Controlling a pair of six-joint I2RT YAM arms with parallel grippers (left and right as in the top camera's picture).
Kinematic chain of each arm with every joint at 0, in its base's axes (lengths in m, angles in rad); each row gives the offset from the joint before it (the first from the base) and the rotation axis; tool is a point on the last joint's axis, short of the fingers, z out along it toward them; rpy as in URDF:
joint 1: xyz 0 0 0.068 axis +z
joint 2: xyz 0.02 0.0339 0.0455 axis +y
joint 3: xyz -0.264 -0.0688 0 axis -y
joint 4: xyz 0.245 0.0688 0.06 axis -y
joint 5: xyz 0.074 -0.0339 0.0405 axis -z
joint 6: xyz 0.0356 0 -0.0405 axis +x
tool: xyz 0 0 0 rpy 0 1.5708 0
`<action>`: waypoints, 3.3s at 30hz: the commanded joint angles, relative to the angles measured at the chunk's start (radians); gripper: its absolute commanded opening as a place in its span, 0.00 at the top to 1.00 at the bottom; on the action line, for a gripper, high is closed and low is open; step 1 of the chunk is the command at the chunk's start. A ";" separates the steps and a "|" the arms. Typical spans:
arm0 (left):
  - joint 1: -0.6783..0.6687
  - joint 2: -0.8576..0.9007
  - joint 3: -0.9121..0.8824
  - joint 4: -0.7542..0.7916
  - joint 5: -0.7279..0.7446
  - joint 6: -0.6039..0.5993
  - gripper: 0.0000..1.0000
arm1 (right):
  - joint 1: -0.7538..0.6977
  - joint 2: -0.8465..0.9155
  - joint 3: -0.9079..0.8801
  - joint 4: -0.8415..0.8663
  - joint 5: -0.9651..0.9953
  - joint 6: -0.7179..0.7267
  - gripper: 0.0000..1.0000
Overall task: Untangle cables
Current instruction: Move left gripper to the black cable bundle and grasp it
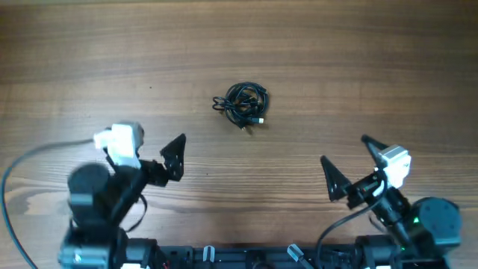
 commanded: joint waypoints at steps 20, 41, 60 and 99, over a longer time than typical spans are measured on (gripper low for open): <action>-0.140 0.866 0.658 -0.440 -0.181 -0.455 0.18 | -0.002 0.869 0.644 -0.491 -0.255 0.194 0.07; -0.254 1.288 0.657 -0.058 -0.088 0.416 0.21 | -0.002 0.869 0.644 -0.511 -0.127 0.246 0.08; -0.254 1.398 0.648 -0.100 -0.040 0.709 0.74 | -0.002 0.870 0.644 -0.511 -0.104 0.249 0.07; -0.277 1.054 0.581 0.035 0.535 -0.447 0.96 | 0.016 0.914 0.643 -0.444 -0.162 0.350 0.16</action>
